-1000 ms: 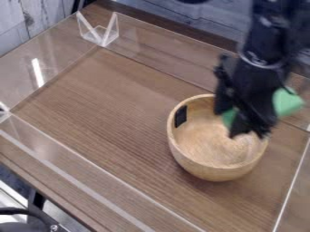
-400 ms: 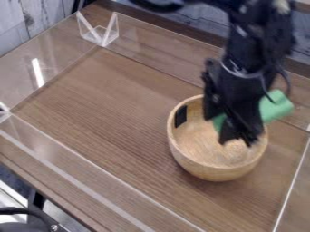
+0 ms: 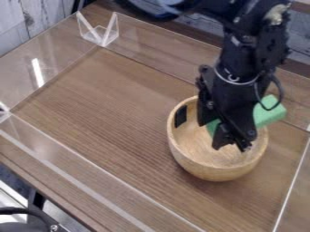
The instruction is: Put green stick into wooden bowl
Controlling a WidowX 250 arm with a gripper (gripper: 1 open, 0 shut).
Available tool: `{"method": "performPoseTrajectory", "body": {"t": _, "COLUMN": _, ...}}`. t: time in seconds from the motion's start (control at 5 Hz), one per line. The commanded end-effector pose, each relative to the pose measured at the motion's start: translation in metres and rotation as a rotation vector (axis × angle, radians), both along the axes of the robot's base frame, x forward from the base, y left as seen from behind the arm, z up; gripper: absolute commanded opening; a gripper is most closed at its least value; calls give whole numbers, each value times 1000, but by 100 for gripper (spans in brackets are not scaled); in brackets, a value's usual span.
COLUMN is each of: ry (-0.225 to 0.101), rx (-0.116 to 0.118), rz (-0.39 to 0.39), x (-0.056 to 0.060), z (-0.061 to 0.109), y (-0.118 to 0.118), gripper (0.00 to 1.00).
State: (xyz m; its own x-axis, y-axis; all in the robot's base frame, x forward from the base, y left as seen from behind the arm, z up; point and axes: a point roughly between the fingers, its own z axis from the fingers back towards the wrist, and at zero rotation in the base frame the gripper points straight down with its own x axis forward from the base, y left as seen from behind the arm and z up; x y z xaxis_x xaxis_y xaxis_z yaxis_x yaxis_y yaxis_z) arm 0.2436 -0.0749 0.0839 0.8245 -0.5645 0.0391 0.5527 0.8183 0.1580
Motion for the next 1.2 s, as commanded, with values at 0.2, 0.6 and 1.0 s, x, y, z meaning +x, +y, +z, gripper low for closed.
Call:
{"method": "performPoseTrajectory", "body": {"t": 0.2, "ry": -52, "rx": -39, "rz": 1, "x": 2, "z": 14, "y": -2, "gripper": 0}}
{"method": "performPoseTrajectory", "body": {"t": 0.6, "ry": -50, "rx": -59, "rz": 8, "x": -1, "z": 15, "y": -3, "gripper": 0}}
{"method": "performPoseTrajectory", "body": {"t": 1.0, "ry": -54, "rx": -78, "rz": 17, "x": -3, "z": 17, "y": -4, "gripper": 0}}
